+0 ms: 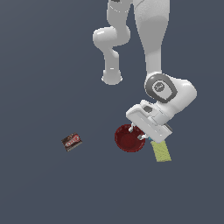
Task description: Pick up a designated object from a clutter of objects.
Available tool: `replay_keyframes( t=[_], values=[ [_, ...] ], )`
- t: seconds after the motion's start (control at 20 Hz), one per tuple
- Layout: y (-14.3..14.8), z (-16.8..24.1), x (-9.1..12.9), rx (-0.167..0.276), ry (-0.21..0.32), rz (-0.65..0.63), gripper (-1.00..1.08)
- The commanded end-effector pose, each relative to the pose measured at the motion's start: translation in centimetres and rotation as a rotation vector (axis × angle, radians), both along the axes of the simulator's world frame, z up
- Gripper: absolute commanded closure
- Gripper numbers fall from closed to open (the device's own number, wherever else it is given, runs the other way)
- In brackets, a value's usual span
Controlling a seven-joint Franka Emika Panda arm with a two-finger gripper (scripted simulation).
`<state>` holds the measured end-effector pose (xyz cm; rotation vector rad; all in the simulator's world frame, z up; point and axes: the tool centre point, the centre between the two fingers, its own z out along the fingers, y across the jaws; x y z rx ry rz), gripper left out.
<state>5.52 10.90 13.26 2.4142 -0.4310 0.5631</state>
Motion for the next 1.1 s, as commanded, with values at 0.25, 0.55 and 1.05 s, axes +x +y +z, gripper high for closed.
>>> replay_keyframes(
  t=[0.25, 0.55, 1.05],
  values=[
    [2.4, -2.4, 0.1, -0.038, -0.108, 0.037, -0.20],
    [4.3, -4.4, 0.1, -0.052, -0.190, 0.075, -0.20],
    [6.4, -6.4, -0.2, -0.054, -0.273, 0.124, -0.20]
  ],
)
